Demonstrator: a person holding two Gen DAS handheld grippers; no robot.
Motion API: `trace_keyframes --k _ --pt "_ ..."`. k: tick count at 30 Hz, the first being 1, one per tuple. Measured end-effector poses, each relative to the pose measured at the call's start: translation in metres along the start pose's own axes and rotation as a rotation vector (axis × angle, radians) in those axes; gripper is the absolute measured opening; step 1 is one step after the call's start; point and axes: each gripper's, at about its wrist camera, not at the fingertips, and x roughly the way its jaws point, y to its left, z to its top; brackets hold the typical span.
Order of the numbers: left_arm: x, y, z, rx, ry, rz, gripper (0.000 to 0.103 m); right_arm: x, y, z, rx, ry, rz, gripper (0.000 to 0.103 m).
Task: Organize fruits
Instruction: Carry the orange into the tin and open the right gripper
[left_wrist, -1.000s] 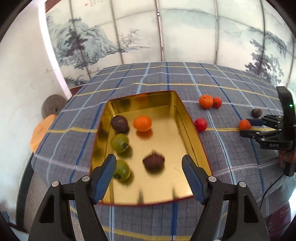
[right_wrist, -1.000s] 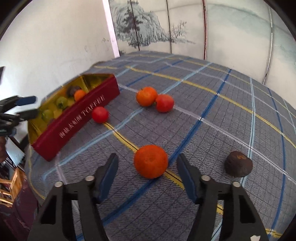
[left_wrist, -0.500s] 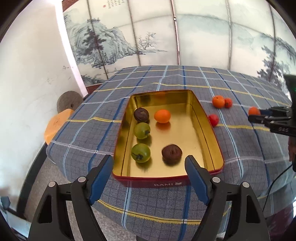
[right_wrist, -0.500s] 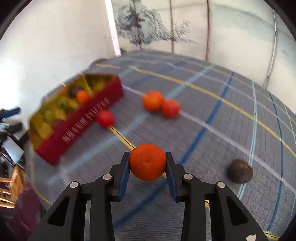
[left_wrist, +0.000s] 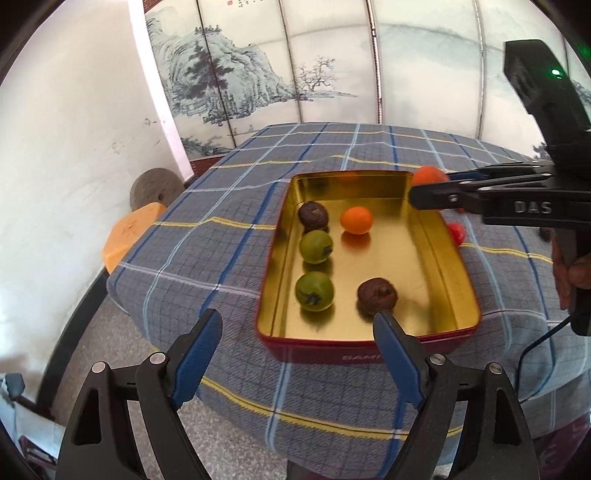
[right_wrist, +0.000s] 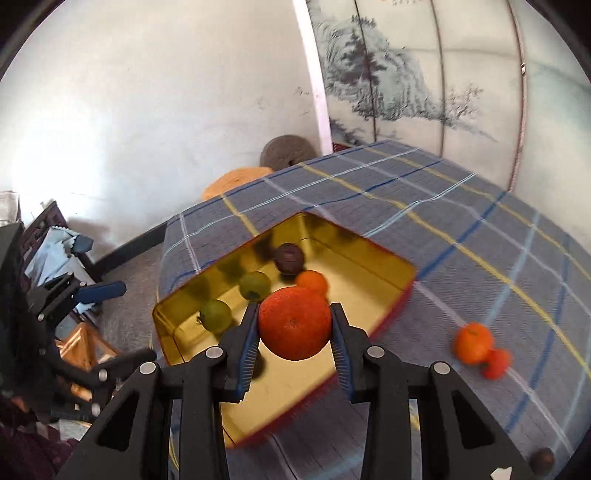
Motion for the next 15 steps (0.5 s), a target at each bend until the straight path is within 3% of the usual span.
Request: trace_keyframes --k 13,15 --pt "0.009 0.011 -0.009 -0.009 0.033 0.008 0.085 0.059 0.01 0.009 0.068 0.065 0.028 0.036" --pt "0.009 0.012 -0.009 -0.013 0.036 0.007 0.085 0.054 0.007 0.013 0.106 0.025 0.065 0.045"
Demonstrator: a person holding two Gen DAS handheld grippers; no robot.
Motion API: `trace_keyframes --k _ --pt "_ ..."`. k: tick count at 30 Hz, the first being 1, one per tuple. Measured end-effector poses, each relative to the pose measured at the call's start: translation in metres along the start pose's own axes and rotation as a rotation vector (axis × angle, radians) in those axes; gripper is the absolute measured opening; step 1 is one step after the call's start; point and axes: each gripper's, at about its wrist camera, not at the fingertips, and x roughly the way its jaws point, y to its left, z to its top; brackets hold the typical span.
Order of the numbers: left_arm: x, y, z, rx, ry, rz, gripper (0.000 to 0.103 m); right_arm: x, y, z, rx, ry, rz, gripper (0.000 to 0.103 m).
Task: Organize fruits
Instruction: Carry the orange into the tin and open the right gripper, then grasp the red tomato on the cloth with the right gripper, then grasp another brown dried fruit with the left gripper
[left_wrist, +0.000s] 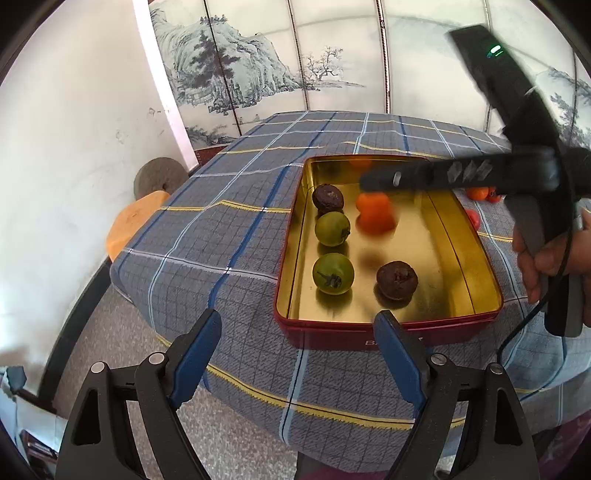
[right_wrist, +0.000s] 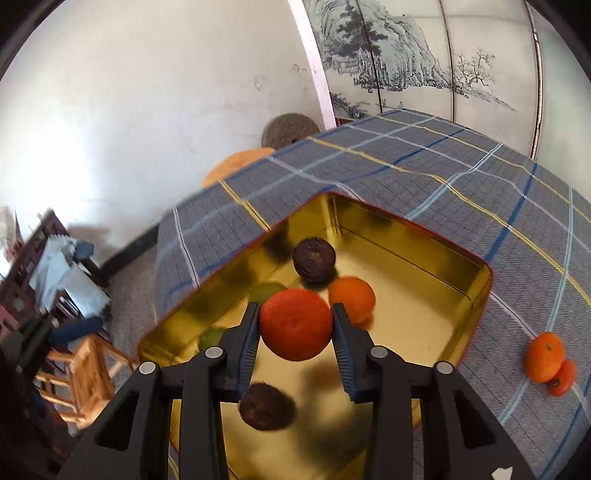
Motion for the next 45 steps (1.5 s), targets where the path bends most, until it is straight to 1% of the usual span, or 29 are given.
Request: trace_keyframes --k 2,4,5,7,9,10,12,14,15,17,20,24,29,30,31,32,33,35,37,39,40,41,42,43,45 --pt "0.0 0.002 -0.001 -0.004 -0.001 0.0 0.085 -0.016 -0.004 0.002 0.029 -0.073 0.031 0.054" --pt "0.0 0.003 -0.001 -0.008 0.002 -0.001 0.085 -0.038 -0.013 0.001 0.052 -0.133 0.04 0.054" --pt "0.0 0.003 0.0 -0.011 0.001 -0.004 0.085 -0.047 -0.016 0.0 0.058 -0.149 0.034 0.054" --pt "-0.001 0.003 -0.001 -0.013 -0.004 -0.011 0.085 -0.073 -0.029 -0.014 0.064 -0.176 -0.006 0.054" --pt "-0.002 0.002 -0.001 -0.012 -0.011 -0.018 0.085 -0.093 -0.042 -0.032 0.064 -0.179 -0.046 0.054" --pt "-0.002 0.001 -0.001 -0.012 -0.013 -0.023 0.085 -0.101 -0.048 -0.042 0.061 -0.166 -0.076 0.054" --pt "-0.002 -0.004 0.0 -0.008 -0.013 -0.04 0.085 -0.109 -0.061 -0.064 0.037 -0.11 -0.137 0.056" --pt "-0.001 -0.01 0.0 -0.001 -0.009 -0.052 0.085 -0.108 -0.07 -0.08 0.035 -0.061 -0.176 0.054" --pt "-0.001 -0.014 0.001 0.004 -0.007 -0.056 0.085 -0.105 -0.074 -0.085 0.042 -0.04 -0.18 0.052" --pt "-0.001 -0.021 0.001 0.02 -0.002 -0.062 0.085 -0.099 -0.078 -0.088 0.042 -0.03 -0.183 0.052" --pt "-0.005 -0.027 0.001 0.041 -0.006 -0.057 0.085 -0.084 -0.077 -0.081 0.014 -0.017 -0.168 0.052" --pt "-0.007 -0.029 0.004 0.048 -0.01 -0.052 0.085 -0.058 -0.073 -0.067 -0.068 0.023 -0.222 0.052" --pt "-0.005 -0.034 0.004 0.058 0.003 -0.053 0.085 -0.034 -0.076 -0.057 -0.113 0.056 -0.224 0.052" --pt "-0.004 -0.036 0.003 0.063 0.005 -0.051 0.085 -0.029 -0.077 -0.056 -0.121 0.066 -0.225 0.051" --pt "-0.004 -0.038 0.003 0.071 0.008 -0.05 0.085 -0.026 -0.078 -0.056 -0.122 0.078 -0.225 0.046" --pt "-0.004 -0.04 0.003 0.076 0.01 -0.048 0.085 -0.022 -0.079 -0.055 -0.119 0.095 -0.222 0.032" --pt "-0.004 -0.041 0.003 0.08 0.012 -0.046 0.085 -0.021 -0.08 -0.056 -0.114 0.102 -0.224 0.029" --pt "-0.007 -0.046 0.005 0.09 0.009 -0.046 0.085 -0.027 -0.082 -0.057 -0.098 0.081 -0.221 0.029" --pt "-0.011 -0.052 0.008 0.105 0.002 -0.054 0.085 -0.05 -0.08 -0.065 -0.075 0.022 -0.226 0.029" --pt "-0.015 -0.058 0.01 0.128 -0.01 -0.062 0.085 -0.082 -0.085 -0.078 -0.025 -0.041 -0.234 0.029" --pt "-0.018 -0.066 0.012 0.148 -0.018 -0.073 0.085 -0.106 -0.091 -0.089 0.005 -0.077 -0.26 0.029" --pt "-0.019 -0.07 0.013 0.158 -0.02 -0.082 0.085 -0.122 -0.096 -0.098 0.025 -0.096 -0.284 0.029" --pt "-0.022 -0.079 0.016 0.178 -0.023 -0.107 0.085 -0.139 -0.103 -0.107 0.047 -0.111 -0.31 0.029" --pt "-0.023 -0.085 0.018 0.187 -0.025 -0.122 0.085 -0.159 -0.114 -0.119 0.077 -0.123 -0.349 0.029" --pt "-0.029 -0.107 0.026 0.221 -0.044 -0.187 0.085 -0.192 -0.139 -0.141 0.128 -0.121 -0.437 0.029"
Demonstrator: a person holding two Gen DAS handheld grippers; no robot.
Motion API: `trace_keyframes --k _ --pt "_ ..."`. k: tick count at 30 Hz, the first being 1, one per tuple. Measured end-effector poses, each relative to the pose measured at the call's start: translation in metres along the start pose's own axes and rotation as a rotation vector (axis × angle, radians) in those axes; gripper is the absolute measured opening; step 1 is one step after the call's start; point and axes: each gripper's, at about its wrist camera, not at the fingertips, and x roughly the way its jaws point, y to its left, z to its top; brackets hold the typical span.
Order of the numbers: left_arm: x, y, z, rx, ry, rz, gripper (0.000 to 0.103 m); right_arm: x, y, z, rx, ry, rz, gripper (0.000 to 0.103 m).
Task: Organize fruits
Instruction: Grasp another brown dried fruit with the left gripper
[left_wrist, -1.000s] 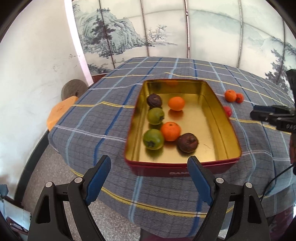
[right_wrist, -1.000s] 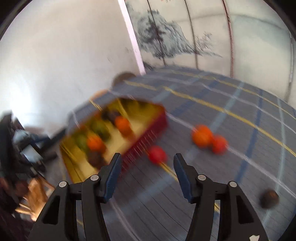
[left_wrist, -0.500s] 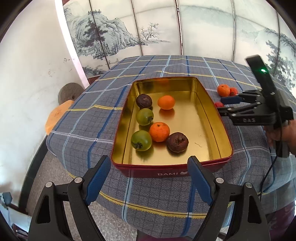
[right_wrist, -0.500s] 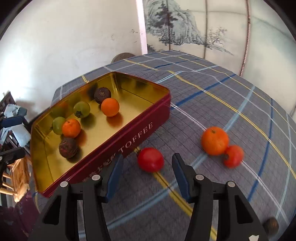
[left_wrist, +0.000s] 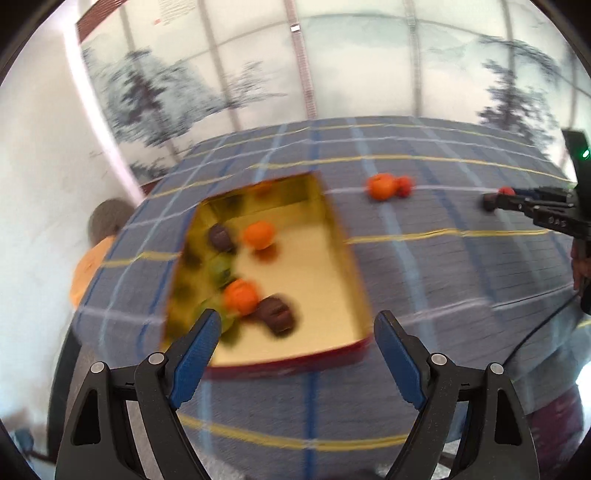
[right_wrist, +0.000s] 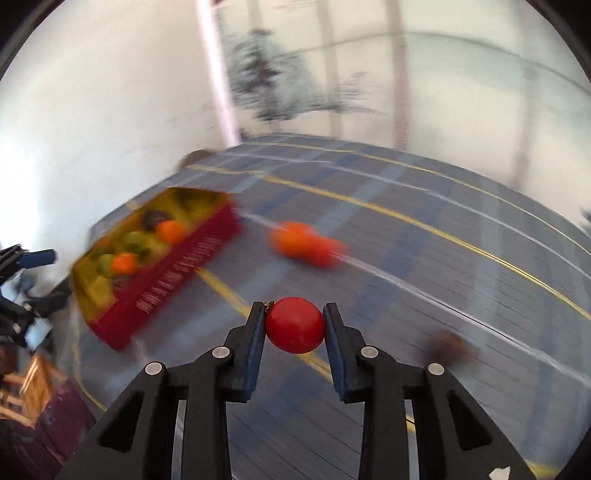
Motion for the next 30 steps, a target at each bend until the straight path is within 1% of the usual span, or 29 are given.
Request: trace_keyframes --k 1,3,4,6,7,8,9,10,12,14,16,17,22,26,28,29,30 --pt "0.0 -0.006 0.005 0.01 -0.008 -0.026 0.085 -0.009 -0.024 -0.009 0.033 0.011 -0.054 0.029" --pt "0.002 -0.031 0.022 0.043 -0.042 -0.138 0.085 -0.02 -0.058 -0.022 0.094 0.022 -0.115 0.029" --pt "0.005 -0.047 0.032 0.066 -0.058 -0.206 0.085 -0.026 -0.079 -0.03 0.131 0.027 -0.151 0.029" --pt "0.014 -0.069 0.048 0.091 -0.056 -0.278 0.085 -0.031 -0.11 -0.039 0.182 0.044 -0.204 0.029" --pt "0.021 -0.08 0.058 0.095 -0.049 -0.315 0.085 -0.032 -0.123 -0.041 0.208 0.049 -0.216 0.029" --pt "0.029 -0.095 0.069 0.108 -0.05 -0.373 0.085 -0.033 -0.136 -0.046 0.242 0.051 -0.224 0.029" --pt "0.036 -0.106 0.076 0.125 -0.053 -0.399 0.085 -0.034 -0.147 -0.05 0.27 0.051 -0.23 0.029" --pt "0.044 -0.12 0.085 0.147 -0.048 -0.402 0.085 -0.035 -0.153 -0.054 0.288 0.051 -0.231 0.029" --pt "0.066 -0.147 0.104 0.179 -0.021 -0.429 0.085 -0.038 -0.164 -0.059 0.331 0.038 -0.204 0.029" --pt "0.084 -0.165 0.118 0.184 0.008 -0.438 0.085 -0.043 -0.168 -0.059 0.342 0.006 -0.187 0.029" --pt "0.103 -0.181 0.13 0.181 0.031 -0.44 0.085 -0.043 -0.169 -0.059 0.347 0.007 -0.168 0.029" --pt "0.111 -0.188 0.135 0.185 0.028 -0.433 0.085 -0.043 -0.169 -0.059 0.347 0.003 -0.156 0.029" --pt "0.134 -0.215 0.139 0.237 0.027 -0.417 0.085 -0.044 -0.166 -0.059 0.343 -0.016 -0.105 0.029" --pt "0.156 -0.231 0.14 0.266 0.066 -0.409 0.083 -0.042 -0.162 -0.057 0.334 -0.013 -0.085 0.029" --pt "0.166 -0.235 0.138 0.267 0.089 -0.424 0.072 -0.041 -0.162 -0.057 0.335 -0.012 -0.08 0.03" --pt "0.173 -0.236 0.137 0.264 0.115 -0.437 0.05 -0.041 -0.164 -0.057 0.339 -0.01 -0.073 0.03" --pt "0.179 -0.237 0.136 0.256 0.147 -0.456 0.039 -0.04 -0.165 -0.058 0.346 -0.007 -0.068 0.03"
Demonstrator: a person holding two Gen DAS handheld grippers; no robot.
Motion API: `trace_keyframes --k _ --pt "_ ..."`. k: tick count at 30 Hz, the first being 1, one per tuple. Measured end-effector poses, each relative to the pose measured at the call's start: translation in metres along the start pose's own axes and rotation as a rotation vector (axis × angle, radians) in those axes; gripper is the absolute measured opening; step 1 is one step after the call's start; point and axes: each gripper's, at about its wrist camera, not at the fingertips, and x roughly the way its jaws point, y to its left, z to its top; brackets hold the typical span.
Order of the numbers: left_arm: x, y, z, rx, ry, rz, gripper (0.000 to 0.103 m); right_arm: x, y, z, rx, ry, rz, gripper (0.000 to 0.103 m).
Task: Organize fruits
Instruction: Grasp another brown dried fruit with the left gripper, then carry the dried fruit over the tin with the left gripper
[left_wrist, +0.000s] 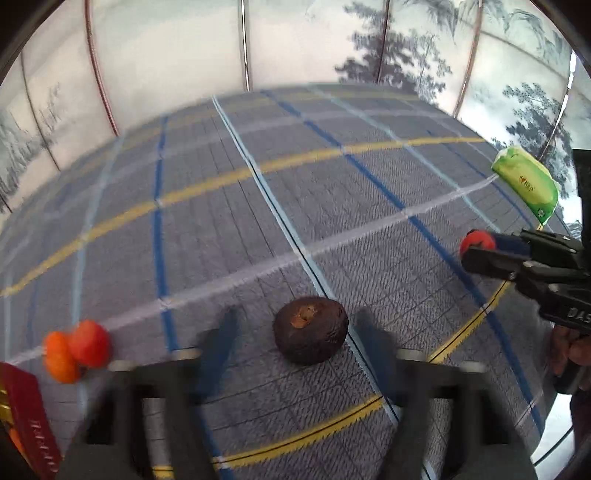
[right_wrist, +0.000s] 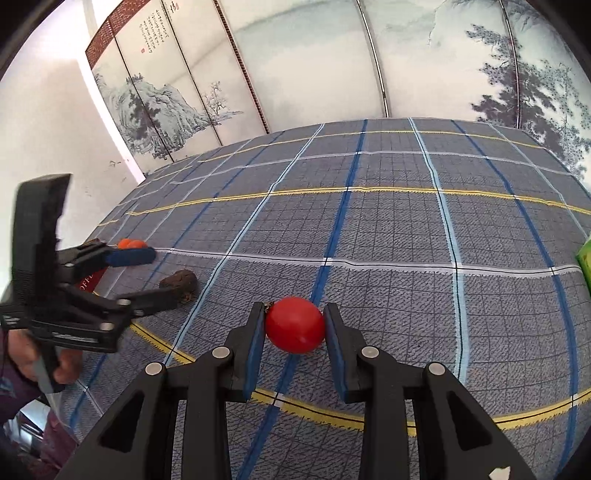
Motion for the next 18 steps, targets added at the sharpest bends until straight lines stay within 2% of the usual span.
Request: trace_keyframes --k 1,6,11,18 --pt "-0.002 0.0 0.0 -0.008 -0.033 0.017 0.039 0.0 -0.001 0.0 0.006 0.001 0.002 0.03" --pt "-0.01 -0.002 -0.013 -0.084 -0.021 -0.011 0.038 0.002 -0.003 0.0 0.017 0.012 0.004 0.03" --pt "-0.045 -0.005 -0.035 -0.17 -0.038 -0.033 0.038 0.009 -0.004 0.001 0.019 0.044 -0.011 0.03" --pt "-0.107 -0.001 -0.065 -0.201 -0.095 -0.034 0.038 0.015 0.002 -0.001 -0.009 0.075 -0.049 0.03"
